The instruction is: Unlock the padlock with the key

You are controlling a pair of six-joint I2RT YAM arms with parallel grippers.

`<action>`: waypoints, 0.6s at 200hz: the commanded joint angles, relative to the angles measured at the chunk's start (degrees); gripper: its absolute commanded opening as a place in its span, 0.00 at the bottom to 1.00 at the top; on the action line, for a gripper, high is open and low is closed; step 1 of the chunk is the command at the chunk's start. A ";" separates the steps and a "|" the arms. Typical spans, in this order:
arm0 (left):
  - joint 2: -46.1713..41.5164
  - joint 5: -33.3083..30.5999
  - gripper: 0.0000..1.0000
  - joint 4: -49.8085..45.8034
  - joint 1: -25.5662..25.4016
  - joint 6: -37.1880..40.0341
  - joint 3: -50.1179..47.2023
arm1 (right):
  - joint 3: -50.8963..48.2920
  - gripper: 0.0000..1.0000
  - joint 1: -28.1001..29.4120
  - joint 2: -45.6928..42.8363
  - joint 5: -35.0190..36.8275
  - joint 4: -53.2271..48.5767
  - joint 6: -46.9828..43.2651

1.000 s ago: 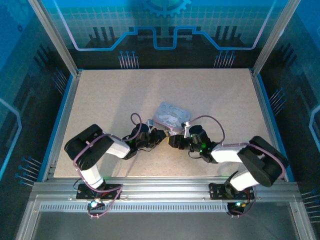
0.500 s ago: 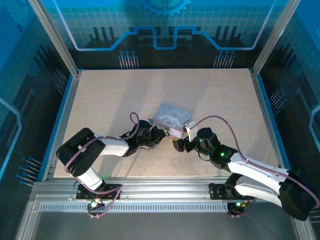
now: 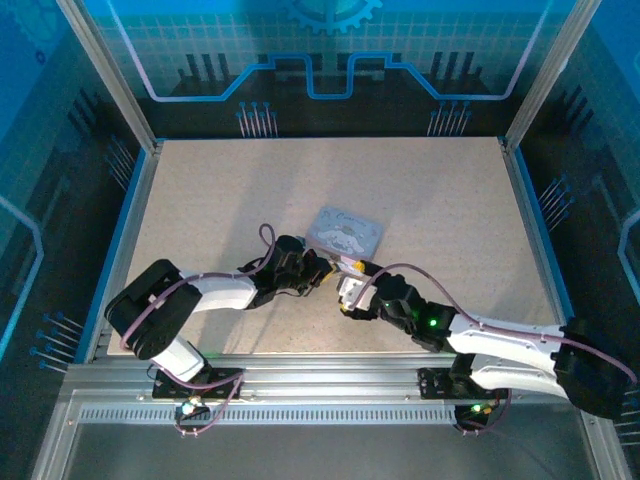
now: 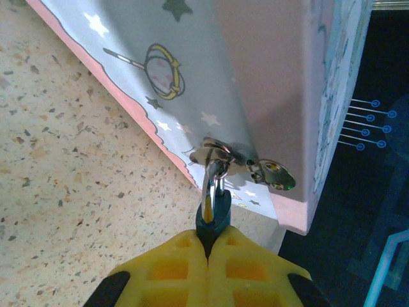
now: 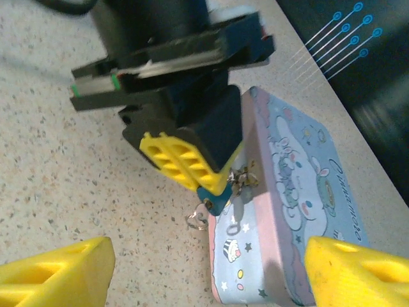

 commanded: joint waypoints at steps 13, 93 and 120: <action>-2.92 0.90 0.00 -0.59 -0.40 -1.89 1.99 | 1.17 0.78 1.74 6.20 6.20 5.67 -7.93; -2.98 1.68 0.00 1.43 -0.37 -3.63 1.55 | 4.38 0.66 0.65 17.66 5.75 12.43 -9.78; -2.87 1.66 0.00 1.47 -0.38 -3.61 1.62 | 4.95 0.59 -1.00 19.75 5.39 13.88 -9.48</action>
